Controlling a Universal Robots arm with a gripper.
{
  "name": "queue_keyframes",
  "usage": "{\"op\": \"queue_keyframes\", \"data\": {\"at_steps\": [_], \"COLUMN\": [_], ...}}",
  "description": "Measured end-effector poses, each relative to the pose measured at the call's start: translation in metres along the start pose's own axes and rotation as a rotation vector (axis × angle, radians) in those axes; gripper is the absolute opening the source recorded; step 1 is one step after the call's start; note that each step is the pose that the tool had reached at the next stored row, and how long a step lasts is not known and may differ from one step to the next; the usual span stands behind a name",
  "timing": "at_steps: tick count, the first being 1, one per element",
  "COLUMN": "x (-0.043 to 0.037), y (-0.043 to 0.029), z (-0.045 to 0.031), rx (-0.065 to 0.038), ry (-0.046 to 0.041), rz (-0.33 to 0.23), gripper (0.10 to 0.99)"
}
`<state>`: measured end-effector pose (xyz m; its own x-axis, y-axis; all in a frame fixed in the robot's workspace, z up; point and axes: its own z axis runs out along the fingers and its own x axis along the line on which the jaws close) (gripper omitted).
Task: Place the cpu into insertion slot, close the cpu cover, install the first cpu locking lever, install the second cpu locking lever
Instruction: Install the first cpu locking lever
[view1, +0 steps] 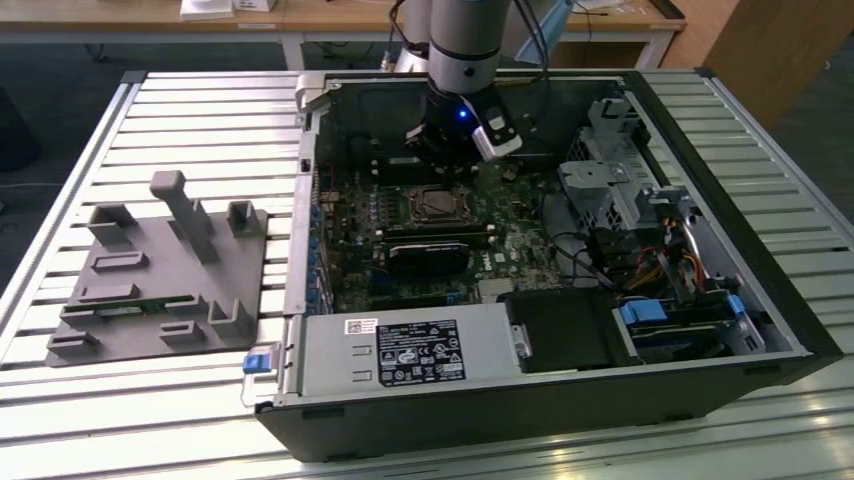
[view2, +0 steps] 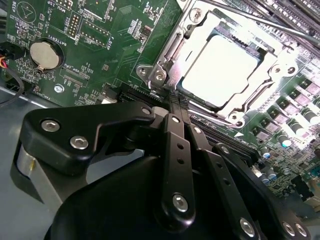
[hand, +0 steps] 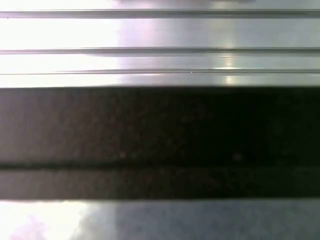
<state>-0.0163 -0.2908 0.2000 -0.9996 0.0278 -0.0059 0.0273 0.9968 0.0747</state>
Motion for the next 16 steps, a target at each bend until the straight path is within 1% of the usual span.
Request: {"op": "queue_keyframes", "data": {"at_steps": [2,6,7,8,10,11,14,16], "x": [0.0000,-0.0001,-0.0006,-0.0011,-0.0026,-0.0029,-0.0026,-0.0034], "y": [0.0000,0.0000,0.0002,0.0005,0.0015,0.0015,0.0008,0.0023], "z": [0.0001,0.0014,0.0022,0.0031,0.0049,0.0052,0.0040,0.0030], "rx": [0.004,0.027,0.032,0.034,0.036,0.034,0.023,0.017], "ry": [-0.0001,-0.0003,0.0001,0.0003,0.0010,0.0010,0.0026,0.0006], "rz": [0.000,0.000,0.000,0.000,0.000,0.000,0.000,0.000], "gripper": [0.106,0.106,0.106,0.106,0.106,0.106,0.106,0.106]}}
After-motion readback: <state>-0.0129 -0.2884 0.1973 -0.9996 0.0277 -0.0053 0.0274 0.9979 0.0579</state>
